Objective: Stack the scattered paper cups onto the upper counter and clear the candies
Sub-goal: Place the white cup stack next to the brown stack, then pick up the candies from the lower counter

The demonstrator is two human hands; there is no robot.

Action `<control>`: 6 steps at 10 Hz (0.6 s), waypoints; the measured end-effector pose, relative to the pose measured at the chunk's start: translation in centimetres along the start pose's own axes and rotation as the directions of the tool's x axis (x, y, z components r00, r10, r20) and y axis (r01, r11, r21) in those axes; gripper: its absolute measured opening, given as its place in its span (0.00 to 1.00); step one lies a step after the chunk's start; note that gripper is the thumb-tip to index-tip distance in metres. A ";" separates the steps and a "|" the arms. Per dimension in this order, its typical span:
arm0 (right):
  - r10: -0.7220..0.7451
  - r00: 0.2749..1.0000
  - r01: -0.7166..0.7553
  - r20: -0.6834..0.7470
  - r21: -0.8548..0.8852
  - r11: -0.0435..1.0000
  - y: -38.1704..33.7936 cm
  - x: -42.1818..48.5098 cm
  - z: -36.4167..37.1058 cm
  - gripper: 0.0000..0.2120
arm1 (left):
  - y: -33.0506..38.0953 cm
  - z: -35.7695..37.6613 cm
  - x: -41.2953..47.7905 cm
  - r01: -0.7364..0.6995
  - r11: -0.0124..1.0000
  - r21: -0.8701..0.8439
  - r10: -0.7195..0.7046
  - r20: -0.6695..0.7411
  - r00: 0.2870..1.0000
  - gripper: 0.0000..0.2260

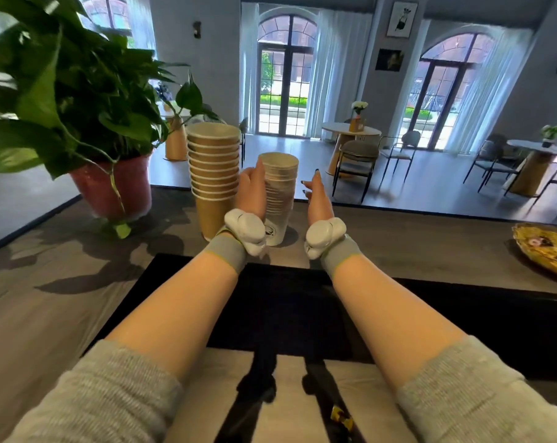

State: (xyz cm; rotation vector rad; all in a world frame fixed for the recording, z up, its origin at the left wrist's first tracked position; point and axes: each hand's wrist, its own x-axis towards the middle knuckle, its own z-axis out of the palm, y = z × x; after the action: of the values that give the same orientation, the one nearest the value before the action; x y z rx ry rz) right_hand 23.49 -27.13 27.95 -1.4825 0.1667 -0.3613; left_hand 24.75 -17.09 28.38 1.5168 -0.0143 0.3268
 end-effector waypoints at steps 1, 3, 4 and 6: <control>-0.095 0.982 0.102 -0.166 0.038 0.994 2.2 -4.0 -1.8 0.15 | -0.6 -1.4 -3.9 -0.048 0.995 -0.087 0.035 -0.148 0.988 0.13; -0.131 0.963 0.134 -0.237 -0.004 0.991 8.3 -9.7 -6.0 0.19 | -6.5 -4.9 -10.6 0.012 0.999 -0.049 -0.024 -0.254 0.967 0.07; -0.103 0.963 0.075 -0.249 -0.121 0.990 12.2 -12.1 -8.1 0.19 | -11.5 -7.2 -13.0 0.098 0.990 0.104 -0.076 -0.200 0.977 0.05; 0.097 0.973 -0.202 -0.210 -0.564 0.801 22.3 -18.7 -15.2 0.15 | -21.4 -13.4 -19.7 0.401 0.795 0.455 -0.316 -0.254 0.914 0.12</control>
State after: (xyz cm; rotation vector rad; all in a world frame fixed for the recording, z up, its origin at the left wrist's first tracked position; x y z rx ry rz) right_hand 4.06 -34.09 2.45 -2.0322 0.5749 -0.3213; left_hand 8.02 -8.32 2.51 1.9586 0.5279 0.1482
